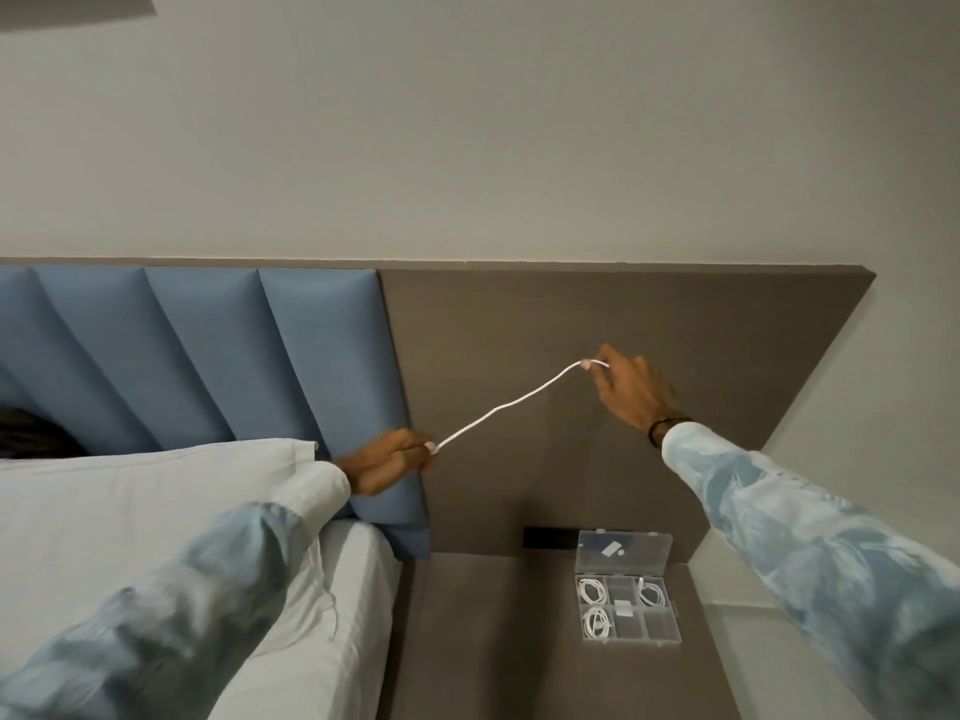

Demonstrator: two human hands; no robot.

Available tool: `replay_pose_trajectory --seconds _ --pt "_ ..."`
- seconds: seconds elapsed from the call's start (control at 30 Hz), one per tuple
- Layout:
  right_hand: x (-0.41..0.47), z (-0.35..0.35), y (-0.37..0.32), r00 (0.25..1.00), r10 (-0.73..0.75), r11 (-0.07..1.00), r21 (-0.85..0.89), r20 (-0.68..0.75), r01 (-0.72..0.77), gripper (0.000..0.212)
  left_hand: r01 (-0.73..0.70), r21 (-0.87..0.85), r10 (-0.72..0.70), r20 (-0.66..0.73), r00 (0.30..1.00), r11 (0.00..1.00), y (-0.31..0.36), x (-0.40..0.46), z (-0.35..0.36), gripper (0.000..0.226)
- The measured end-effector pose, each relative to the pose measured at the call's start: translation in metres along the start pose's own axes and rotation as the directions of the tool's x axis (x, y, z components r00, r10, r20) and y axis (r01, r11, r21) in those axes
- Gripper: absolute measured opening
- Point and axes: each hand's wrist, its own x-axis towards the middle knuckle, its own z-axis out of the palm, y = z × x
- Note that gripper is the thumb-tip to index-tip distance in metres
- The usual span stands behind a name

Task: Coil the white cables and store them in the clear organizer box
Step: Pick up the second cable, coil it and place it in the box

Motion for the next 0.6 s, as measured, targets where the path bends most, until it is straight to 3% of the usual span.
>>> replay_pose_trajectory --seconds 0.07,0.1,0.17,0.23,0.3,0.33,0.37,0.4,0.43,0.47,0.5,0.53,0.6 --pt "0.002 0.0 0.006 0.999 0.035 0.999 0.004 0.024 -0.035 0.037 -0.035 -0.446 0.063 0.049 0.997 0.894 0.026 -0.006 0.011 0.029" --pt "-0.001 0.001 0.006 0.997 0.051 0.999 0.014 0.053 -0.052 0.038 -0.071 -0.662 0.125 0.034 0.992 0.746 0.039 -0.009 0.011 0.026" --pt "-0.012 0.006 -0.003 0.988 0.034 0.998 0.05 0.148 -0.042 0.038 -0.171 -0.933 0.185 -0.116 0.976 0.317 0.062 -0.009 0.0 0.023" --pt "-0.03 0.015 -0.023 0.965 -0.079 0.993 0.107 0.251 0.053 0.036 -0.298 -0.953 0.142 -0.302 0.943 -0.049 0.08 0.003 -0.019 0.028" --pt "-0.05 0.028 -0.049 0.926 -0.219 0.968 0.187 0.307 0.167 0.034 -0.436 -0.859 -0.026 -0.446 0.895 -0.269 0.088 0.023 -0.035 0.029" --pt "-0.059 0.034 -0.062 0.906 -0.278 0.953 0.212 0.318 0.218 0.034 -0.515 -0.817 -0.141 -0.496 0.857 -0.26 0.087 0.033 -0.041 0.029" --pt "-0.067 0.038 -0.074 0.889 -0.329 0.937 0.226 0.318 0.266 0.034 -0.596 -0.792 -0.254 -0.554 0.792 -0.129 0.08 0.042 -0.045 0.029" --pt "-0.074 0.039 -0.083 0.877 -0.368 0.923 0.236 0.309 0.304 0.033 -0.64 -0.76 -0.334 -0.637 0.695 0.117 0.069 0.05 -0.045 0.029" --pt "-0.076 0.037 -0.089 0.872 -0.394 0.911 0.25 0.29 0.328 0.03 -0.594 -0.677 -0.334 -0.734 0.591 0.435 0.053 0.054 -0.043 0.031" --pt "-0.075 0.031 -0.093 0.876 -0.403 0.903 0.271 0.264 0.334 0.028 -0.48 -0.522 -0.236 -0.811 0.535 0.706 0.036 0.057 -0.038 0.032" --pt "-0.071 0.024 -0.094 0.891 -0.396 0.898 0.295 0.222 0.326 0.026 -0.36 -0.34 -0.093 -0.826 0.556 0.869 0.021 0.056 -0.031 0.033" --pt "-0.063 0.016 -0.092 0.911 -0.376 0.896 0.317 0.172 0.31 0.025 -0.275 -0.165 0.046 -0.78 0.624 0.947 0.007 0.055 -0.023 0.033" --pt "-0.046 -0.001 -0.09 0.939 -0.337 0.897 0.326 0.067 0.299 0.025 -0.205 0.046 0.196 -0.56 0.805 0.978 -0.009 0.05 -0.002 0.028"
